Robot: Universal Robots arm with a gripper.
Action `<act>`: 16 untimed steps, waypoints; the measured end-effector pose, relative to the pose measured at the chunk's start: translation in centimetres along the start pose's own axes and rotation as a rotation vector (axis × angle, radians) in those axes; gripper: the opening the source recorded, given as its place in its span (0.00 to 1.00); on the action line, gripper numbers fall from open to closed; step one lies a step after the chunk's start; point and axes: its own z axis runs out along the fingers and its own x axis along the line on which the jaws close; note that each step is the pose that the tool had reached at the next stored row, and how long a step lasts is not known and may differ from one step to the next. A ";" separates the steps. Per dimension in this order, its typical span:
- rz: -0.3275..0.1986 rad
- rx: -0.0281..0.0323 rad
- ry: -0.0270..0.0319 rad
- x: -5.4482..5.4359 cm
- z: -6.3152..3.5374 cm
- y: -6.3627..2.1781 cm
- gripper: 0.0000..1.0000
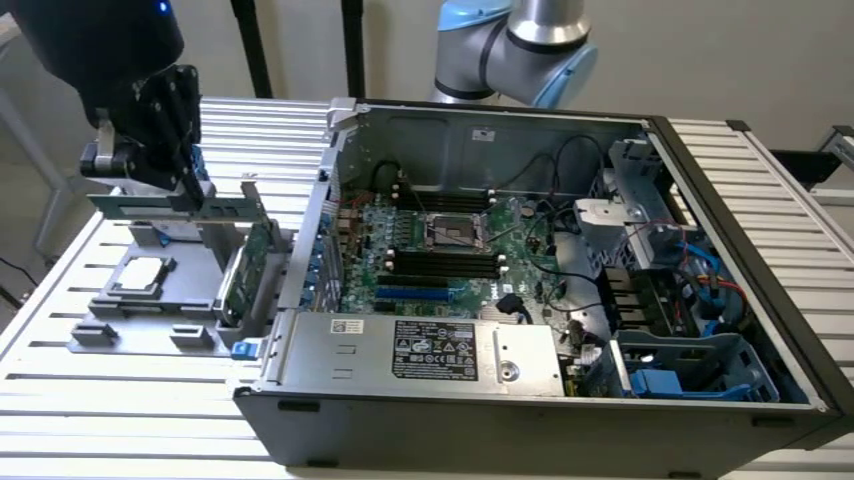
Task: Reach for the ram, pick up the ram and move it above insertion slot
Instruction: 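Pick up the ram and move it above insertion slot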
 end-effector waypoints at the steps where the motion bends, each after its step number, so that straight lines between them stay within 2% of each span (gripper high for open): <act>1: 0.000 0.0001 -0.0012 0.0 -0.22 -0.45 0.13; 9: 0.000 -0.0001 -0.0109 0.1 -1.41 -4.07 0.13; 16: 0.000 -0.0002 -0.0160 0.1 -1.67 -7.24 0.13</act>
